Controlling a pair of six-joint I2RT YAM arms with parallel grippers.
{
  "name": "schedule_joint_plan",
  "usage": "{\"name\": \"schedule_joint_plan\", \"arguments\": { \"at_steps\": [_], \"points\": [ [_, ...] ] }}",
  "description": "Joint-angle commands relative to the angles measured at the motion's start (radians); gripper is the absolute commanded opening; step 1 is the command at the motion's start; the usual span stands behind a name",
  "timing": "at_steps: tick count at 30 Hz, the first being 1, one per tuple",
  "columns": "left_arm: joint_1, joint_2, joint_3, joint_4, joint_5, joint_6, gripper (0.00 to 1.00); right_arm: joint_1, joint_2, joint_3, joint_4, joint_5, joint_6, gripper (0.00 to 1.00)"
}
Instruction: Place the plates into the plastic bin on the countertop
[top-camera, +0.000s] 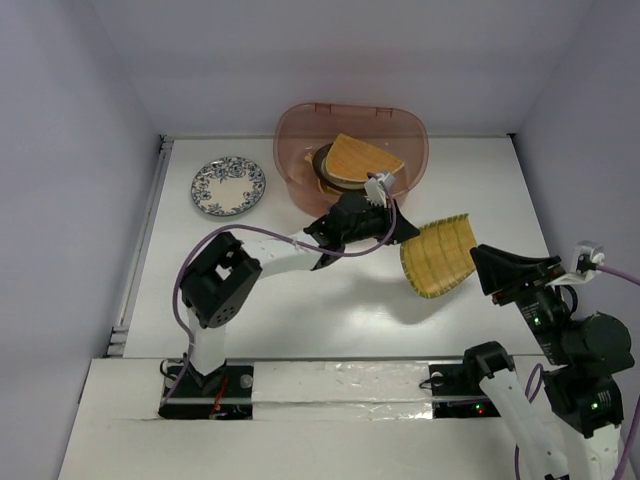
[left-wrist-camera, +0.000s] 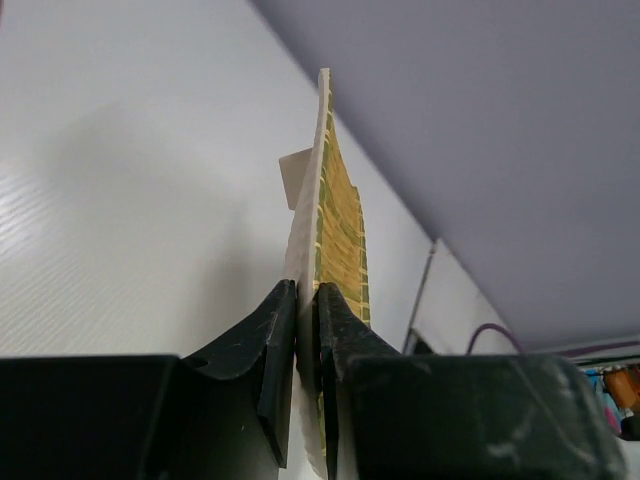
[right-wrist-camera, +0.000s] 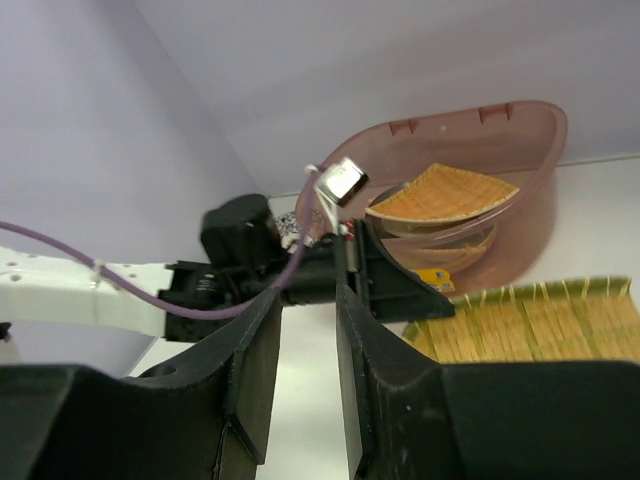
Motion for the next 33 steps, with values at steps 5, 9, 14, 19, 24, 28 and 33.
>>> {"name": "schedule_joint_plan", "arguments": {
  "at_steps": [5, 9, 14, 19, 24, 28, 33],
  "points": [
    [0.004, -0.165, 0.047, 0.154, 0.073, -0.045, 0.0, 0.004, -0.022, 0.003, 0.07, 0.04, 0.012, 0.34],
    [0.025, -0.205, 0.085, 0.131, 0.057, -0.025, 0.0, 0.004, -0.025, 0.009, 0.069, 0.045, 0.012, 0.34],
    [0.11, -0.262, 0.17, 0.032, -0.009, 0.012, 0.0, 0.004, -0.028, 0.022, 0.058, 0.046, 0.007, 0.34],
    [0.264, -0.233, 0.274, -0.034, -0.006, 0.009, 0.0, 0.004, -0.026, 0.032, 0.055, 0.043, 0.001, 0.34],
    [0.383, -0.131, 0.412, -0.128, -0.002, -0.005, 0.0, 0.004, -0.019, 0.022, 0.056, 0.032, 0.001, 0.34],
    [0.452, 0.037, 0.586, -0.194, 0.018, -0.033, 0.0, 0.004, -0.013, 0.013, 0.063, 0.023, 0.004, 0.34],
    [0.495, 0.154, 0.661, -0.26, 0.023, -0.091, 0.0, 0.004, 0.006, 0.009, 0.058, 0.013, 0.001, 0.34]
  ]
}}
